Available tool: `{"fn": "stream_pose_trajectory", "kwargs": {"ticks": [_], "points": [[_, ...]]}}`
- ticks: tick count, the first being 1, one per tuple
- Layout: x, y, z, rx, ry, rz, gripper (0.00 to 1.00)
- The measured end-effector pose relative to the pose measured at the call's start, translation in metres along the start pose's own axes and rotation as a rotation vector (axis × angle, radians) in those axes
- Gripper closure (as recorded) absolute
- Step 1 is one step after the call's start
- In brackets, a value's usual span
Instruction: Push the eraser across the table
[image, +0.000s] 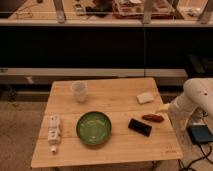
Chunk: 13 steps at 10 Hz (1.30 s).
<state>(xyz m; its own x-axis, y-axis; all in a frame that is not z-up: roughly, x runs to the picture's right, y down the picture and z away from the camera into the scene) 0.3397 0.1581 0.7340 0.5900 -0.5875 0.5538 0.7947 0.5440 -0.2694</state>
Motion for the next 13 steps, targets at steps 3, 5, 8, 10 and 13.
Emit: {"fn": "stream_pose_trajectory", "kwargs": {"ticks": [3,5,8,10,13], "points": [[0.0,0.0,0.0,0.0,0.0,0.0,0.2],[0.0,0.0,0.0,0.0,0.0,0.0,0.2],[-0.0001,0.0,0.0004,0.0,0.0,0.0,0.2],[-0.0003,0.0001,0.0006,0.0,0.0,-0.001,0.2],[-0.0063,0.0023,0.0043,0.014,0.021,-0.013,0.4]]}}
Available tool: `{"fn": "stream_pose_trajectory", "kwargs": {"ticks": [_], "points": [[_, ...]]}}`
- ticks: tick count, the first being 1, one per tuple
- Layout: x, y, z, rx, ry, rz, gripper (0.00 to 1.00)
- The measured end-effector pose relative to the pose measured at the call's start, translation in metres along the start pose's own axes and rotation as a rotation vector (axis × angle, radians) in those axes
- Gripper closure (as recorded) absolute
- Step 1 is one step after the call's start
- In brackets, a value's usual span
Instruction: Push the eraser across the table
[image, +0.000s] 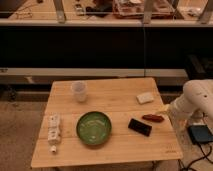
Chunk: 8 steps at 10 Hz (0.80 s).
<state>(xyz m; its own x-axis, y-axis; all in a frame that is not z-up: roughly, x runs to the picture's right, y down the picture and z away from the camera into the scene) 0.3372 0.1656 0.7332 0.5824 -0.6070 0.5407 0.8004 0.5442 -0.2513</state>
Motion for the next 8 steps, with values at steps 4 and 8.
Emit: {"fn": "stream_pose_trajectory", "kwargs": {"ticks": [4,8], "points": [[-0.017,0.014,0.011,0.01,0.041,-0.006,0.8],[-0.082,0.004,0.051,0.002,-0.038,-0.099,1.0]]}}
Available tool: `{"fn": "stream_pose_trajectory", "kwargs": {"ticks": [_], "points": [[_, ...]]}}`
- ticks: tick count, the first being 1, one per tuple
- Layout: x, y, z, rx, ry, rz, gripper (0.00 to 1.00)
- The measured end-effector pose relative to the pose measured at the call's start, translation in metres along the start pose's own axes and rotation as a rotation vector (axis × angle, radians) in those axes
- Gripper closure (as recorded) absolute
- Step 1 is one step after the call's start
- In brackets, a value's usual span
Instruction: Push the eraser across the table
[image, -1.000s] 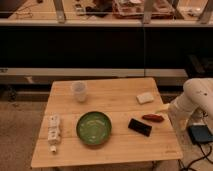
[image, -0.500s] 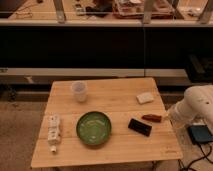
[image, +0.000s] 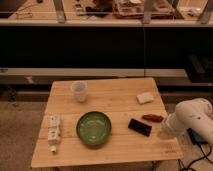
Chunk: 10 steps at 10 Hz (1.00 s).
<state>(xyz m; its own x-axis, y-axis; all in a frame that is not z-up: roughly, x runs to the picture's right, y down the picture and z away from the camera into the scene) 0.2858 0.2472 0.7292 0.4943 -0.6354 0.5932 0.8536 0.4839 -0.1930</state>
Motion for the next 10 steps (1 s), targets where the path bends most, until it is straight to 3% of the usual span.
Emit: {"fn": "stream_pose_trajectory", "kwargs": {"ticks": [2,7,10], "points": [[-0.014,-0.004,0.011,-0.037,-0.012,-0.043,1.0],[-0.027,-0.017,0.026,-0.149,-0.034,-0.066,1.0],[-0.002,-0.014,0.016,-0.208,0.036,-0.023,1.0]]}}
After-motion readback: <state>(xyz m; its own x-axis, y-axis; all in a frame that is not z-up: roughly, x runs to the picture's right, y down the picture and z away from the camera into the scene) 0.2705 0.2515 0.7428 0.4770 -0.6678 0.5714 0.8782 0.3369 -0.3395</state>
